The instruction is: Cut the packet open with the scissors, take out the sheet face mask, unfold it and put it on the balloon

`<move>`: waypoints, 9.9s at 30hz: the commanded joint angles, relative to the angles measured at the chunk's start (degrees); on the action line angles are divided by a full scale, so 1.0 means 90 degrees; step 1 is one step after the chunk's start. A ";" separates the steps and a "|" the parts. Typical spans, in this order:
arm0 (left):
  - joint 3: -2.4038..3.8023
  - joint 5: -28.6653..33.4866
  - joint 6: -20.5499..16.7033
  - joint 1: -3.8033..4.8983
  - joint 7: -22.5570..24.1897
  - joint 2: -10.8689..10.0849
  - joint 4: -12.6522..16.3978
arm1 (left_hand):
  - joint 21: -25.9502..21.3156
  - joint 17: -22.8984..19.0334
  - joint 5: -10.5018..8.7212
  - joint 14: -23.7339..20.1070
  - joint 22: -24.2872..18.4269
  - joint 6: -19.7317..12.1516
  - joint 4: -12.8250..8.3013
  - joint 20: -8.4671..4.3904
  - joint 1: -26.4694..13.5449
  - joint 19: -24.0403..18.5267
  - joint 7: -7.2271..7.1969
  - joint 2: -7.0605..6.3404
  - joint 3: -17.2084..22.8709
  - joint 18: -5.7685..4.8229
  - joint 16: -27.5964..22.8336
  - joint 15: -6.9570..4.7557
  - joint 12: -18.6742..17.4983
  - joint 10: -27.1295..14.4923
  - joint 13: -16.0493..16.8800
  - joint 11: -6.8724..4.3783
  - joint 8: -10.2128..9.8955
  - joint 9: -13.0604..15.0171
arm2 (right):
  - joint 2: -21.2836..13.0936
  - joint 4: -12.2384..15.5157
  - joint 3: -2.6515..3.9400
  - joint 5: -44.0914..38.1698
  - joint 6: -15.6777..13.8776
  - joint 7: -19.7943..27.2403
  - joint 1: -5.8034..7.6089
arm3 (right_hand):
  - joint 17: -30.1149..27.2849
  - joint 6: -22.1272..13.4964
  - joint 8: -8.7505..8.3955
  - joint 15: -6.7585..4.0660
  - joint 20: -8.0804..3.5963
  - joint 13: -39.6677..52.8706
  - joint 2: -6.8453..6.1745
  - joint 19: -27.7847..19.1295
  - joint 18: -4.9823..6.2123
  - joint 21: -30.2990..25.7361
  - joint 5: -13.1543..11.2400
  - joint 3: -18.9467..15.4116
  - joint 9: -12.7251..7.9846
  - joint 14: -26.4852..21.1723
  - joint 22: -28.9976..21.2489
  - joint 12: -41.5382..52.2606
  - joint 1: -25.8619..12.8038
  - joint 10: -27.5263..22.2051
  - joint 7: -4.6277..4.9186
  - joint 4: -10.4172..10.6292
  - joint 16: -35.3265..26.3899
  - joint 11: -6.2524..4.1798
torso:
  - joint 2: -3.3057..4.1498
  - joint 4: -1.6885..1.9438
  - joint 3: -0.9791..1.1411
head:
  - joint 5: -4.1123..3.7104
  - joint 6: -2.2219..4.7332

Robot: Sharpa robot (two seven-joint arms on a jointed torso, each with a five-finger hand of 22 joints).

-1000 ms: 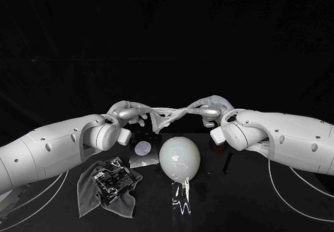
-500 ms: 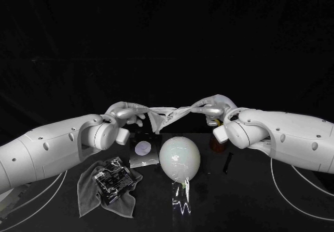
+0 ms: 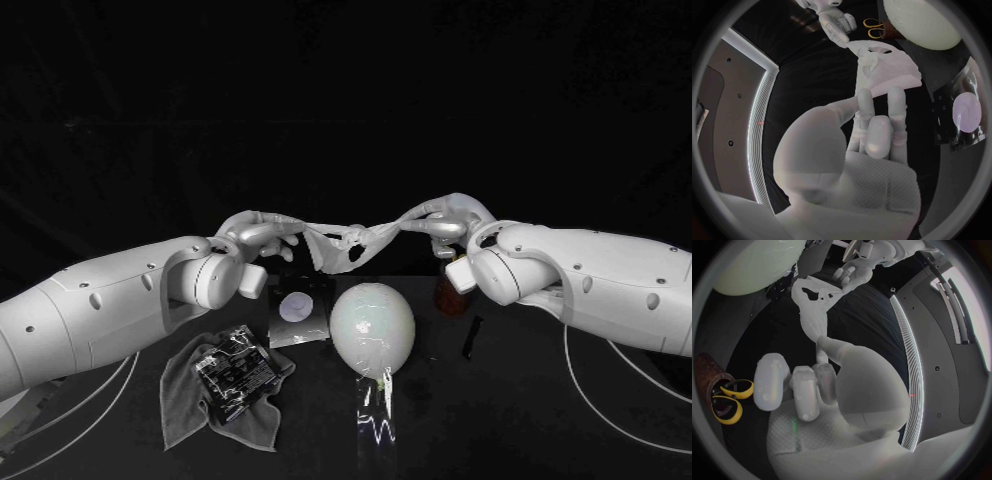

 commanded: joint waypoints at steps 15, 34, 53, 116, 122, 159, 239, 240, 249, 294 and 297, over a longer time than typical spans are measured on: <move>0.0010 0.0220 -0.0124 0.0009 0.0027 0.0049 -0.0103 | 0.0037 -0.0007 0.0024 -0.0009 0.0012 0.0039 0.0001 -0.0008 0.0004 -0.0027 -0.0008 0.0053 0.0055 0.0107 0.0014 -0.0045 0.0026 0.0036 0.0013 0.0006 0.0029 0.0627 | -0.0027 -0.0060 0.0008 -0.0216 -0.0062 0.0124 0.0071 | 0.1490 0.0038 0.0032 -0.0040 -0.0005 0.1034 0.0067 -0.0016 -0.0018 0.0041 0.0015 0.0043 0.0632 0.0601 0.1134 0.0022 -0.0010 0.0186 0.0008 -0.0023 0.0018 0.0014 | -0.0006 0.0007 0.0001 | -0.0014 0.0001; 0.0009 0.0386 -0.0236 0.0009 0.0108 0.0072 -0.0188 | 0.0042 -0.0017 0.0024 -0.0011 0.0015 0.0031 0.0003 -0.0008 -0.0013 -0.0031 -0.0007 0.0050 0.0068 0.0106 0.0013 -0.0045 0.0030 0.0032 0.0016 0.0008 0.0036 0.0636 | -0.0011 -0.0148 0.0012 -0.0198 -0.0094 0.0159 0.0118 | 0.1499 0.0036 0.0041 -0.0043 -0.0006 0.1035 0.0063 -0.0010 -0.0020 0.0051 0.0014 0.0060 0.0635 0.0605 0.1136 0.0022 -0.0014 0.0187 0.0006 -0.0039 0.0021 0.0011 | -0.0003 0.0003 -0.0002 | -0.0014 0.0000; 0.0009 0.0402 0.0010 0.0009 0.0134 0.0133 -0.0151 | 0.0048 -0.0070 0.0022 -0.0039 0.0021 0.0001 0.0007 -0.0002 -0.0055 -0.0056 -0.0003 0.0041 0.0090 0.0102 -0.0008 -0.0036 0.0038 0.0007 0.0028 0.0013 0.0054 0.0665 | 0.0039 -0.0109 0.0020 -0.0195 -0.0118 0.0193 0.0142 | 0.1499 0.0036 0.0041 -0.0043 -0.0006 0.1035 0.0063 -0.0010 -0.0020 0.0051 0.0014 0.0060 0.0635 0.0605 0.1136 0.0022 -0.0014 0.0187 0.0006 -0.0039 0.0021 0.0011 | -0.0004 -0.0002 0.0001 | -0.0019 0.0005; -0.0103 -0.0673 0.0819 -0.0349 -0.0584 0.0059 0.0333 | -0.0402 -0.2596 0.0016 -0.1806 -0.0163 -0.1143 0.0084 0.0489 -0.0459 -0.1002 0.0510 -0.0658 -0.0758 0.0061 -0.1060 0.0496 -0.0426 -0.1783 -0.0239 0.0570 -0.0365 0.0615 | 0.0795 -0.0561 0.0095 -0.4048 0.0490 0.0539 0.0828 | 0.1676 0.0030 0.0090 -0.0044 -0.0011 0.1059 0.0004 0.0105 -0.0063 0.0235 0.0013 0.0131 0.0650 0.0676 0.1193 0.0044 -0.0052 0.0207 0.0007 -0.0128 0.0076 0.0011 | -0.0002 0.0004 0.0000 | -0.0138 0.0130; -0.0103 -0.0770 0.0879 -0.0349 -0.0704 0.0065 0.0285 | -0.0480 -0.2607 0.0015 -0.1786 -0.0232 -0.1235 0.0133 0.0541 -0.0425 -0.0954 0.0530 -0.0671 -0.0887 0.0090 -0.1006 0.0520 -0.0579 -0.1769 -0.0406 0.0597 -0.0417 0.0575 | 0.0789 -0.0538 0.0095 -0.4191 0.0351 0.0618 0.0829 | 0.1676 0.0031 0.0092 -0.0044 -0.0011 0.1061 0.0002 0.0113 -0.0066 0.0247 0.0013 0.0133 0.0650 0.0676 0.1198 0.0047 -0.0054 0.0209 0.0007 -0.0130 0.0076 0.0011 | -0.0006 0.0006 -0.0001 | -0.0137 0.0138; -0.0073 0.0404 0.1148 -0.0344 0.0904 0.0249 -0.0672 | -0.2915 -0.4094 0.0005 -0.4186 -0.1716 -0.1238 0.0695 0.1293 0.0151 -0.2538 0.0718 -0.0375 -0.1749 -0.0229 -0.3229 0.1036 -0.1310 -0.2191 -0.1295 0.0888 -0.0404 0.0385 | 0.0779 -0.0471 0.0095 -0.4262 0.0015 0.1170 0.0833 | 0.1676 0.0036 0.0104 -0.0044 -0.0012 0.1070 -0.0011 0.0124 -0.0071 0.0267 0.0013 0.0146 0.0654 0.0676 0.1204 0.0055 -0.0067 0.0216 0.0005 -0.0139 0.0076 0.0010 | 0.0004 -0.0002 -0.0008 | -0.0071 0.0215; -0.0016 0.1125 0.2662 -0.0307 0.0673 0.0909 -0.1088 | -0.4793 -0.4755 0.0012 -0.3025 -0.3231 -0.0926 0.1681 0.1507 0.2280 -0.1196 0.0653 0.0951 -0.5135 0.0111 -0.5013 0.0908 -0.2219 -0.0947 -0.2160 0.0757 -0.0696 -0.0245 | 0.0609 -0.0046 0.0086 -0.3974 0.0022 0.1276 0.0830 | 0.1676 0.0028 0.0113 -0.0041 -0.0010 0.1063 -0.0016 0.0127 -0.0073 0.0276 0.0013 0.0159 0.0656 0.0676 0.1206 0.0045 -0.0096 0.0210 0.0007 -0.0130 0.0076 0.0013 | 0.0003 0.0002 -0.0004 | 0.0050 0.0180; -0.0016 0.1125 0.2661 -0.0307 0.0671 0.0909 -0.1084 | -0.4788 -0.4739 0.0012 -0.3026 -0.3230 -0.0914 0.1654 0.1502 0.2376 -0.1185 0.0651 0.0951 -0.5124 0.0112 -0.4992 0.0900 -0.2225 -0.0913 -0.2162 0.0747 -0.0699 -0.0250 | 0.0607 -0.0051 0.0085 -0.3974 0.0025 0.1273 0.0830 | 0.1676 0.0026 0.0117 -0.0040 -0.0010 0.1057 -0.0019 0.0119 -0.0070 0.0266 0.0013 0.0165 0.0657 0.0676 0.1203 0.0038 -0.0102 0.0204 0.0006 -0.0129 0.0076 0.0012 | 0.0003 0.0002 -0.0004 | 0.0050 0.0180; -0.0016 0.1082 0.2632 -0.0307 0.0646 0.0911 -0.1059 | -0.4700 -0.4545 0.0013 -0.3033 -0.3190 -0.0820 0.1644 0.1434 0.3013 -0.1036 0.0649 0.0910 -0.5220 0.0114 -0.4716 0.0858 -0.2315 -0.0545 -0.2171 0.0696 -0.0780 -0.0336 | 0.0604 -0.0082 0.0080 -0.3974 0.0055 0.1258 0.0825 | 0.1676 0.0026 0.0117 -0.0040 -0.0010 0.1057 -0.0019 0.0119 -0.0070 0.0266 0.0013 0.0165 0.0657 0.0676 0.1203 0.0038 -0.0102 0.0204 0.0006 -0.0129 0.0076 0.0012 | -0.0002 0.0001 -0.0001 | 0.0055 0.0172; -0.0016 0.0288 0.2261 -0.0306 0.0299 0.0934 -0.1018 | -0.3026 -0.2801 0.0017 -0.2862 -0.2138 0.0072 0.1783 0.0823 0.2874 -0.0218 0.0169 0.1644 -0.6656 0.0077 -0.1609 0.0328 0.2151 -0.0448 0.1583 0.0233 -0.0389 -0.0346 | 0.0558 -0.0083 0.0072 -0.3971 0.0078 0.1223 0.0812 | 0.1676 0.0021 0.0126 -0.0040 -0.0009 0.1062 -0.0022 0.0121 -0.0072 0.0273 0.0013 0.0181 0.0660 0.0676 0.1205 0.0042 -0.0114 0.0208 0.0005 -0.0130 0.0076 0.0012 | -0.0001 0.0003 -0.0004 | 0.0029 0.0160; -0.0016 0.0338 0.2209 -0.0306 0.0439 0.0931 -0.1023 | -0.2903 -0.2784 0.0013 -0.2908 -0.2038 0.0094 0.1795 0.0804 0.2881 -0.0296 0.0098 0.1900 -0.6579 0.0064 -0.1546 0.0286 0.2285 -0.0534 0.1704 0.0181 -0.0339 -0.0322 | 0.0555 -0.0090 0.0072 -0.3971 0.0090 0.1214 0.0812 | 0.1676 0.0021 0.0126 -0.0040 -0.0009 0.1062 -0.0022 0.0121 -0.0072 0.0273 0.0013 0.0181 0.0660 0.0676 0.1205 0.0042 -0.0114 0.0208 0.0005 -0.0130 0.0076 0.0012 | -0.0004 0.0002 -0.0004 | 0.0025 0.0157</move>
